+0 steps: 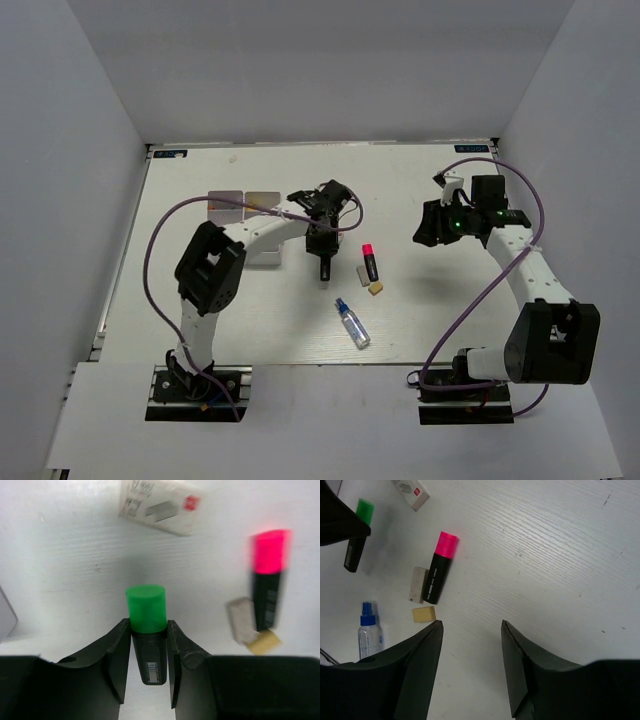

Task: Sort the stationery into containers
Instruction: Pick up the pen from the center of the board, then place the pen in the storage box.

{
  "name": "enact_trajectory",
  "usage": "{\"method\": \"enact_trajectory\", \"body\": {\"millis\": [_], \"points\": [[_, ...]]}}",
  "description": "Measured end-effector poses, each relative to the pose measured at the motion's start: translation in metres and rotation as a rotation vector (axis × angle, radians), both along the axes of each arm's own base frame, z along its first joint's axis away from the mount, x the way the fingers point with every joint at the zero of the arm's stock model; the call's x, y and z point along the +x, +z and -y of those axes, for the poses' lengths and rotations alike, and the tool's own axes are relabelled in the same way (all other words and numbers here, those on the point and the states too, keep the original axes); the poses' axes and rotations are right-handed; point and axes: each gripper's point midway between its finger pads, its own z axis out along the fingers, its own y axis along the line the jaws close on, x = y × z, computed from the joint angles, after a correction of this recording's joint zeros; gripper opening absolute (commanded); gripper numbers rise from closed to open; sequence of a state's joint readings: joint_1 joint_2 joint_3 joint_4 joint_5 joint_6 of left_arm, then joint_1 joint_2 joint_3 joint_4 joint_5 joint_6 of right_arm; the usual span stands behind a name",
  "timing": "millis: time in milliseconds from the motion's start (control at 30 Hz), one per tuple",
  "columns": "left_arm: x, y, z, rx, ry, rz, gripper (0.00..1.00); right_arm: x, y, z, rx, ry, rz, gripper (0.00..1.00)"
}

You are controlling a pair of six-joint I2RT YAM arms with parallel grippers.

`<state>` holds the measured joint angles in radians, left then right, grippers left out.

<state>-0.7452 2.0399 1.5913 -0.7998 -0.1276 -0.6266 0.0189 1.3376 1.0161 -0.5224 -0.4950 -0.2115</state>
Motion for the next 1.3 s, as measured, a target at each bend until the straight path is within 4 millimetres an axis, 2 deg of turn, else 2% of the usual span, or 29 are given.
{"method": "enact_trajectory", "body": {"millis": [100,167,200,300,400,500,600,867,967,1067,1200,1300], "points": [[0.004,0.047,0.0,-0.089,-0.002,0.105,0.06,-0.001,0.003,-0.002,0.01,0.012,0.009,0.58],[0.009,0.091,-0.007,-0.164,0.023,0.209,0.0,-0.001,0.003,-0.004,0.017,0.02,0.009,0.58],[0.012,0.113,-0.014,-0.196,0.046,0.265,0.0,-0.002,0.004,-0.005,0.022,0.023,0.009,0.58],[0.022,0.164,-0.051,-0.249,0.175,0.423,0.0,-0.004,0.002,-0.006,0.028,0.029,0.004,0.58],[0.029,0.186,-0.096,-0.227,0.331,0.529,0.0,-0.005,0.0,-0.006,0.029,0.033,0.0,0.58],[0.038,0.191,-0.134,-0.167,0.491,0.589,0.0,-0.005,0.0,-0.006,0.028,0.037,0.002,0.58],[0.041,0.185,-0.167,-0.092,0.643,0.621,0.0,-0.005,0.0,-0.007,0.031,0.044,0.003,0.58],[0.037,0.179,-0.239,0.136,0.941,0.691,0.0,-0.005,-0.001,-0.008,0.031,0.055,0.004,0.58],[0.041,0.173,-0.254,0.225,1.003,0.694,0.0,-0.005,-0.001,-0.008,0.03,0.058,0.006,0.58],[0.04,0.156,-0.264,0.313,1.026,0.672,0.0,-0.005,-0.001,-0.008,0.029,0.058,0.007,0.58],[0.041,0.136,-0.272,0.395,1.048,0.648,0.0,-0.005,-0.002,-0.008,0.028,0.061,0.004,0.58],[0.047,0.129,-0.274,0.423,1.073,0.641,0.0,-0.005,-0.003,-0.008,0.025,0.064,0.003,0.58]]}}
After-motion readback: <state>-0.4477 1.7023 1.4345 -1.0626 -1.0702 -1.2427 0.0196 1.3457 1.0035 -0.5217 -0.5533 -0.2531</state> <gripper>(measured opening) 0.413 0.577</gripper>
